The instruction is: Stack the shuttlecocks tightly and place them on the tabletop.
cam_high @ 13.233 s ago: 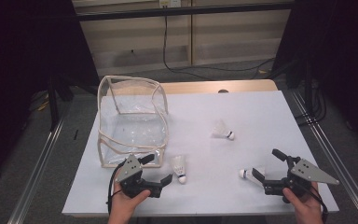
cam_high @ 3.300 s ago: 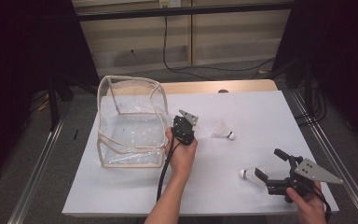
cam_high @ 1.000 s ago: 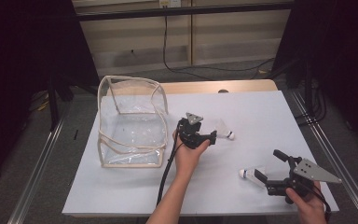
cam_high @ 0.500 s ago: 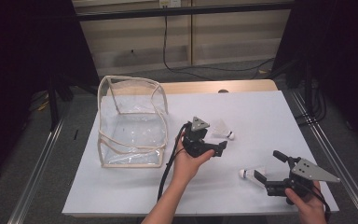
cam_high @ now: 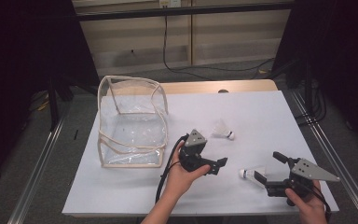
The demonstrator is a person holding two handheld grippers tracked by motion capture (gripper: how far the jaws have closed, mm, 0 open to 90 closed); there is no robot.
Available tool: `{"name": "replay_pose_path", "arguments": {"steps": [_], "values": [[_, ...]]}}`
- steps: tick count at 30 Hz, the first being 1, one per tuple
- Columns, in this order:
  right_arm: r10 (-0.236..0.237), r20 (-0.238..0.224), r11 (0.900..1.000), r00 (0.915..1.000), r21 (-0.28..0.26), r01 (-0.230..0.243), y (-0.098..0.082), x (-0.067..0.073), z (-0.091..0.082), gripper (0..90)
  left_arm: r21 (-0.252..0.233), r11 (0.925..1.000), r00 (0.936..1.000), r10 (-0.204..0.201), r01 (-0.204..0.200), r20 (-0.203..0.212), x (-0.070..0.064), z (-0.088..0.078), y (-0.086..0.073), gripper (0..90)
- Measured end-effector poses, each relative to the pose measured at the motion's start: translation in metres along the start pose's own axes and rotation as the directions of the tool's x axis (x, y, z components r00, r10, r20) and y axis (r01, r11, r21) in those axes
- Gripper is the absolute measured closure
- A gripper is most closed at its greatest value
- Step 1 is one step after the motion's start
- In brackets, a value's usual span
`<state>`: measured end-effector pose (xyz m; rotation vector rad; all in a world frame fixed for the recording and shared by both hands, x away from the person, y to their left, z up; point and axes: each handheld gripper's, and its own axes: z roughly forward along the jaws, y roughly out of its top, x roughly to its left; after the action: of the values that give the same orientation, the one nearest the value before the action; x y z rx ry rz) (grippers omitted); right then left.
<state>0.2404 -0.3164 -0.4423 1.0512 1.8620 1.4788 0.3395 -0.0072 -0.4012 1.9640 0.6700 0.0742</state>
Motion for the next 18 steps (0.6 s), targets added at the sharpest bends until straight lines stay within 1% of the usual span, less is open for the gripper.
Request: {"name": "replay_pose_path", "arguments": {"steps": [2,3,4,6,7,9,13,14,18], "values": [[-0.002,0.003,1.0,1.0,0.004,0.002,0.0,0.0,0.0,0.4,-0.003,0.9999,0.9998,0.012,-0.012,0.017,-0.001,-0.005,-0.005,4.7],[-0.004,0.004,1.0,1.0,0.006,0.004,0.001,0.0,0.0,0.3,-0.007,1.0,0.9997,0.004,-0.004,0.023,-0.002,-0.007,-0.007,4.8],[-0.003,0.004,1.0,1.0,0.006,0.002,0.001,0.001,0.0,0.3,-0.005,1.0,0.9996,0.005,-0.005,0.028,-0.002,-0.009,-0.009,4.6],[0.0,0.002,1.0,1.0,0.011,0.0,0.0,0.001,0.0,0.3,-0.01,0.9999,0.9986,0.011,-0.01,0.051,-0.003,-0.013,-0.014,4.3],[-0.003,0.001,1.0,1.0,0.013,0.003,0.0,0.001,0.0,0.3,-0.005,0.9997,0.998,0.026,-0.026,0.057,-0.003,-0.017,-0.016,4.2],[-0.002,0.001,1.0,1.0,0.016,0.002,0.0,0.002,0.001,0.3,-0.012,0.9997,0.9974,0.021,-0.02,0.068,-0.001,-0.022,-0.02,4.0],[-0.004,-0.005,1.0,1.0,0.022,0.004,0.0,0.003,0.003,0.3,-0.021,0.9996,0.9961,0.023,-0.021,0.085,0.003,-0.033,-0.029,3.9],[-0.003,-0.006,1.0,1.0,0.024,0.003,0.0,0.003,0.003,0.4,-0.015,0.9996,0.9961,0.024,-0.023,0.085,0.004,-0.036,-0.031,3.9],[-0.004,-0.01,0.999,0.9999,0.032,0.004,0.0,0.004,0.004,0.5,-0.021,0.9994,0.9959,0.029,-0.028,0.086,0.009,-0.047,-0.039,3.9]]}}
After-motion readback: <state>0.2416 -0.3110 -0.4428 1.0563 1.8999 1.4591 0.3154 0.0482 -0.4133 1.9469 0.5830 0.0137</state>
